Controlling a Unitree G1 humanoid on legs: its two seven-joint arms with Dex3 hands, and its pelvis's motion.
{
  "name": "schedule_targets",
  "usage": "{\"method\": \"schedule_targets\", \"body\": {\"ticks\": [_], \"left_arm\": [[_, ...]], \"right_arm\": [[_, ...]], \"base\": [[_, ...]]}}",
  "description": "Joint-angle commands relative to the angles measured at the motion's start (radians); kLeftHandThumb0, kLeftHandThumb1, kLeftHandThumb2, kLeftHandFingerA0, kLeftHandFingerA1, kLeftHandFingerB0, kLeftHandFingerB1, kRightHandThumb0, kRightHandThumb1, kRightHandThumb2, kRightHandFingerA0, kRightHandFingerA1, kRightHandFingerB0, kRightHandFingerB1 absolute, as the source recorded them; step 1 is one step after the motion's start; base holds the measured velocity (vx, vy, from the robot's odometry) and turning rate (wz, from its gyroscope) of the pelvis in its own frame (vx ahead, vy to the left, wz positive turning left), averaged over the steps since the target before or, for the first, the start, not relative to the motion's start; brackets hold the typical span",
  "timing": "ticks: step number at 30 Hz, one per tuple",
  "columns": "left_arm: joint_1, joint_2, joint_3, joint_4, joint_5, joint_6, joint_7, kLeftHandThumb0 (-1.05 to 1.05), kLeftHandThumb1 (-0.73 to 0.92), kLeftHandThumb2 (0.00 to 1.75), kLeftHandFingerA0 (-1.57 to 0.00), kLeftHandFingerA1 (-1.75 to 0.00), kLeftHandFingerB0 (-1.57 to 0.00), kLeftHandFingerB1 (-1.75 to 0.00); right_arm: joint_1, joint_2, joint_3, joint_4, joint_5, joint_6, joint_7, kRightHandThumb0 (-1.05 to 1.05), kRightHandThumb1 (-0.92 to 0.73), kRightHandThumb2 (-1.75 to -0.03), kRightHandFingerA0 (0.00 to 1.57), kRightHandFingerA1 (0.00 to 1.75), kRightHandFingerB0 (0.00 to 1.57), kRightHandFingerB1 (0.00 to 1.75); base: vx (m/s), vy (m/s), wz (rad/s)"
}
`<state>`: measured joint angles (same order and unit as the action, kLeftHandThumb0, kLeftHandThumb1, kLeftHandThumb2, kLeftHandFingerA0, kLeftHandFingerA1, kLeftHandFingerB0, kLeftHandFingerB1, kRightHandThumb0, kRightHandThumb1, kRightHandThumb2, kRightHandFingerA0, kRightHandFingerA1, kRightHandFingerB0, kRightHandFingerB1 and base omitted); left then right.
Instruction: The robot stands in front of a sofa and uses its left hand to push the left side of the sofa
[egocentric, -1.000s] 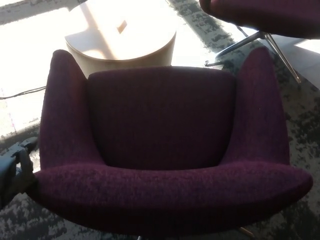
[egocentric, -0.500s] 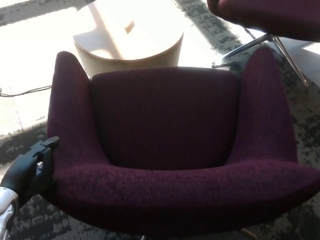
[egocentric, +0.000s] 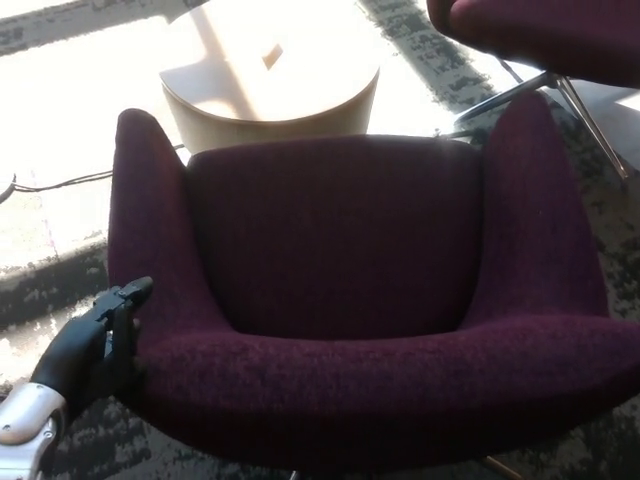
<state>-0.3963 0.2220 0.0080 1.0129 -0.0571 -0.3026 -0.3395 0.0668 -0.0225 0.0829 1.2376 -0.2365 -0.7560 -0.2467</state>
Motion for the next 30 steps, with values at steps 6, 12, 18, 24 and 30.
{"method": "schedule_targets", "body": {"ticks": [6, 12, 18, 24, 30], "left_arm": [[0.085, -0.116, -0.098, -0.089, 0.022, 0.031, -0.088, -0.85, 0.81, 1.25, 0.0, -0.23, 0.0, -0.16], [0.125, -0.136, -0.163, -0.155, 0.043, 0.036, -0.08, -0.96, 0.89, 0.94, 0.0, -0.24, -0.01, -0.18], [0.11, -0.147, -0.228, -0.167, 0.071, 0.053, -0.056, -0.89, 0.86, 1.29, 0.0, -0.21, 0.0, -0.12], [0.104, -0.173, -0.281, -0.173, 0.095, 0.062, -0.04, -0.94, 0.9, 1.31, 0.0, -0.19, 0.0, -0.08], [0.096, -0.21, -0.326, -0.175, 0.129, 0.045, -0.003, -0.96, 0.88, 1.29, -0.05, -0.29, -0.1, -0.22]], "right_arm": [[-0.001, -0.015, -0.004, 0.003, 0.002, -0.004, 0.004, -0.61, -0.59, -0.93, 0.63, 0.63, 0.43, 0.52], [0.006, -0.016, -0.006, 0.004, 0.004, -0.016, 0.008, -0.57, -0.71, -0.61, 0.69, 0.59, 0.5, 0.39], [-0.001, -0.022, -0.001, 0.003, -0.003, -0.011, 0.0, -0.58, -0.71, -0.61, 0.74, 0.61, 0.51, 0.39], [0.003, -0.022, -0.001, 0.002, -0.002, -0.007, 0.004, -0.58, -0.72, -0.62, 0.7, 0.59, 0.51, 0.39], [0.002, -0.024, 0.001, 0.0, -0.006, -0.014, -0.003, -0.58, -0.72, -0.62, 0.69, 0.56, 0.52, 0.39]], "base": [[0.0, 0.0, 0.0], [0.0, 0.0, 0.0], [0.0, 0.0, 0.0], [0.0, 0.0, 0.0], [0.0, 0.0, 0.0]]}}
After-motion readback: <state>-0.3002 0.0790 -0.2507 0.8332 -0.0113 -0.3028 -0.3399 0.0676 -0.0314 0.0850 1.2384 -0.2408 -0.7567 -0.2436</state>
